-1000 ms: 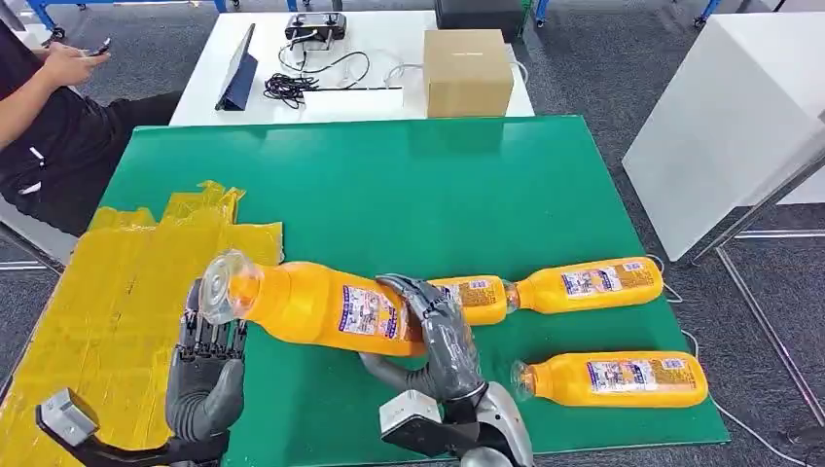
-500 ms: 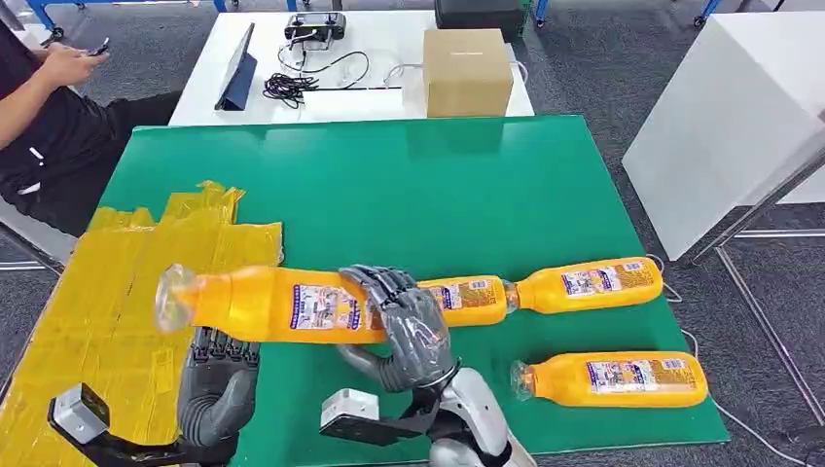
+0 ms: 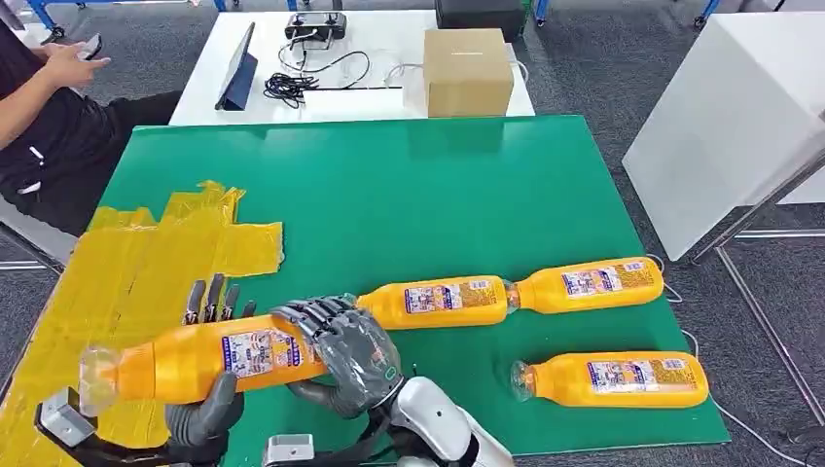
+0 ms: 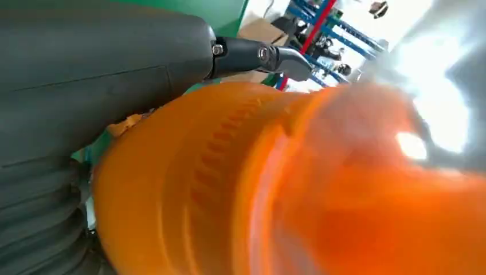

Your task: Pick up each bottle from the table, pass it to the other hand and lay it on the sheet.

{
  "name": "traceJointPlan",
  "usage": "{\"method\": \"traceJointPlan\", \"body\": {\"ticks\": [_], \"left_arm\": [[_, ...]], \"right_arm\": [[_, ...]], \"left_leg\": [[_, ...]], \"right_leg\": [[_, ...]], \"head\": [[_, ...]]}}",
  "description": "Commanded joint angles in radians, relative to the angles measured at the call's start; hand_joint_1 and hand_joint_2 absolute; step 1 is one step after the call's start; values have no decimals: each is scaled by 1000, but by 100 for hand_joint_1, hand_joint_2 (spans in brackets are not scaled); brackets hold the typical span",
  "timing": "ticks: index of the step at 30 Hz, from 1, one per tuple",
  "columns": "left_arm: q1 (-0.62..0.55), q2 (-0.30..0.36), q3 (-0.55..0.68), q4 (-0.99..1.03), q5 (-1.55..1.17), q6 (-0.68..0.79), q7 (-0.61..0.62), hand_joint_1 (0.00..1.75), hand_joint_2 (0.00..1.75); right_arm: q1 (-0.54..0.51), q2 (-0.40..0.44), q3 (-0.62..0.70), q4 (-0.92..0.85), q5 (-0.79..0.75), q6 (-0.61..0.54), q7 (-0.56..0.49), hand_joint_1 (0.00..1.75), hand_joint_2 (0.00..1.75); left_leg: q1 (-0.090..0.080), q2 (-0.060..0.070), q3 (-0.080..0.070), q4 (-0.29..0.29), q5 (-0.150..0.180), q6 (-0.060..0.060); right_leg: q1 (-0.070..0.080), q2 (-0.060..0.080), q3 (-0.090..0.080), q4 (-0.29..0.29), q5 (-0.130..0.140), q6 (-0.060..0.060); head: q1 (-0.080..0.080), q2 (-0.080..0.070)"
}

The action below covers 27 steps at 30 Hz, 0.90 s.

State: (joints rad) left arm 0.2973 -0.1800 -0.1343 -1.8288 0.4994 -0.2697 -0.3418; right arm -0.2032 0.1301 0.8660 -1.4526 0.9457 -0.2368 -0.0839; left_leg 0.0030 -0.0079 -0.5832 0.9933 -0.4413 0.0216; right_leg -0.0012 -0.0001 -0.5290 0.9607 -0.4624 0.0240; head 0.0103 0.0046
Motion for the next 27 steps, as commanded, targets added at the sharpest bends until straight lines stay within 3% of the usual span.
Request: {"method": "traceJointPlan", "body": {"ticks": [1, 8, 12, 18, 19, 20, 22, 23, 27], "left_arm": [[-12, -41, 94, 17, -10, 14, -12, 175, 175], [-12, -42, 93, 15, -11, 14, -13, 175, 175], [-13, -54, 104, 14, -9, 21, -30, 175, 175], [-16, -68, 119, 14, -11, 34, -45, 175, 175], [-15, -71, 123, 11, -17, 42, -48, 175, 175], [-15, -71, 123, 11, -17, 42, -48, 175, 175], [-16, -91, 146, -9, -134, 156, -72, 175, 175], [-19, -96, 154, -15, -197, 211, -88, 175, 175], [-23, -94, 156, -23, -221, 233, -95, 175, 175]], "right_arm": [[-78, -11, 137, 142, -34, 47, 1, 175, 175], [-79, -13, 136, 136, -35, 47, 2, 175, 175], [-76, -13, 123, 142, -52, 52, 14, 175, 175], [-67, -11, 101, 156, -61, 46, 23, 175, 175], [-61, -10, 89, 154, -59, 31, 32, 143, 175], [-61, -10, 89, 154, -59, 31, 32, 3, 175], [-21, -19, 30, 115, -31, -52, 55, 0, 175], [2, -28, 1, 89, -13, -84, 64, 0, 0], [22, -41, -21, 59, -1, -90, 67, 0, 0]], "left_leg": [[1, 2, 5, -2, 0, -1], [0, 0, 1, -1, 0, 0], [1, 0, 7, -2, -1, -1], [1, -1, 2, -1, 0, 0], [1, -1, 4, -2, 0, -1], [0, -1, 3, -2, 0, -1], [1, -1, 4, -2, 0, -1], [1, -1, 1, -1, 0, 0], [1, -3, 6, -1, -2, -1]], "right_leg": [[1, 2, 5, -2, 0, 0], [0, 0, 1, -1, 0, 0], [1, -1, 8, -3, -1, 0], [0, -1, 2, -2, 0, 0], [1, -2, 5, -3, 0, 0], [0, -2, 3, -2, 0, 0], [1, -2, 4, -3, 0, 0], [0, -2, 2, -2, 0, 0], [1, -4, 8, -3, -2, 1]], "head": [[0, 0], [0, 0], [0, 0], [0, 0], [0, 0], [0, 0], [0, 0], [0, 0], [0, 0]]}}
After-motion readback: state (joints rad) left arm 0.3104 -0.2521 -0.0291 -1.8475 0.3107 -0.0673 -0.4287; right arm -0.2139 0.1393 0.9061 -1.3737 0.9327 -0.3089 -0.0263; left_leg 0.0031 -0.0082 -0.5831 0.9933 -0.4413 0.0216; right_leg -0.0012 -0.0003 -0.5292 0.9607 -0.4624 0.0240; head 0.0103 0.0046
